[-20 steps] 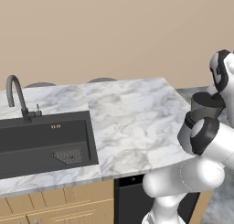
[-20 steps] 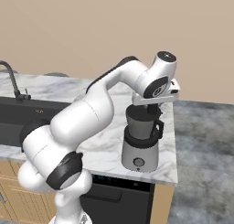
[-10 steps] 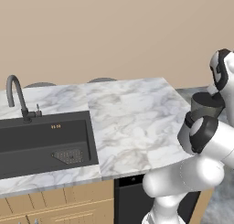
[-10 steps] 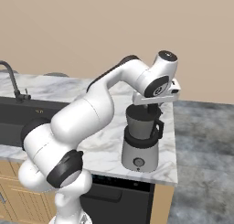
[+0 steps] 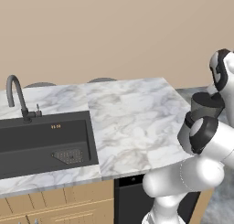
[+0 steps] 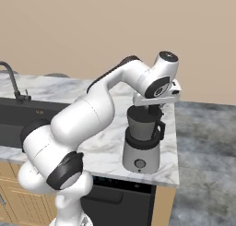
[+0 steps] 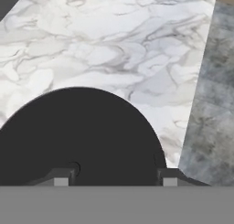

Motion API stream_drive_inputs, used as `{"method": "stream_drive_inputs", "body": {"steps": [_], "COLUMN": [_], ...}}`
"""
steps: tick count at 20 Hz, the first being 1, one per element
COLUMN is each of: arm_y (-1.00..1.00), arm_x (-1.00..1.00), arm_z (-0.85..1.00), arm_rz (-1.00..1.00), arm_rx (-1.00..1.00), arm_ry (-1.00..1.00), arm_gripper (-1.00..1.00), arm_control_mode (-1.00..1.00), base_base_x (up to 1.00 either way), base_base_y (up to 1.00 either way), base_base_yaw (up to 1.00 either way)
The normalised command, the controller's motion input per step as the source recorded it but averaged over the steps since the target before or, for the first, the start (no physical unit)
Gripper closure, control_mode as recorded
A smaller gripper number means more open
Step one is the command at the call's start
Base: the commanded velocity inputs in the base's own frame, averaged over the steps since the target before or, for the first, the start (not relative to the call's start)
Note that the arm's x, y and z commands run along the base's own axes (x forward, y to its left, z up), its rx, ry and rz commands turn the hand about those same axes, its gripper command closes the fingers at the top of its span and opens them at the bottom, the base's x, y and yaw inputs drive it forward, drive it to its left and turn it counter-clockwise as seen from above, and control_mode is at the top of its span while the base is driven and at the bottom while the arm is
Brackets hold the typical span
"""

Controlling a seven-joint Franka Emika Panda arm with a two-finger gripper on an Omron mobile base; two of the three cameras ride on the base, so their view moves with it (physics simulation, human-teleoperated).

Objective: Open the blender lid, put the pear in the blender, close the lid, and start the blender.

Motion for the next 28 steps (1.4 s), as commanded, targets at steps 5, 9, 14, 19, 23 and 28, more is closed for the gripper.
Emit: {"method": "stream_drive_inputs", "body": {"steps": [5, 9, 14, 19, 23, 28], "arm_y": [0.0, 0.0, -0.03, -0.08, 0.0, -0.08], "arm_x": [0.0, -0.06, -0.43, -0.98, -0.71, -0.1], "arm_z": [0.04, 0.4, 0.62, -0.16, -0.97, -1.0], "arm_rz": [0.0, 0.0, 0.01, 0.0, 0.01, 0.01], "arm_rx": [0.0, 0.0, 0.0, 0.0, 0.0, -0.02], "arm_ry": [-0.01, -0.07, -0.2, -0.21, 0.1, 0.04], "arm_gripper": [-1.0, -1.0, -1.0, -1.0, -1.0, -1.0], "arm_control_mode": [-1.0, -1.0, -1.0, -1.0, -1.0, -1.0], "base_base_x": [0.0, 0.0, 0.0, 0.0, 0.0, 0.0], "base_base_y": [0.0, 0.0, 0.0, 0.0, 0.0, 0.0], "base_base_yaw": [0.0, 0.0, 0.0, 0.0, 0.0, 0.0]}}
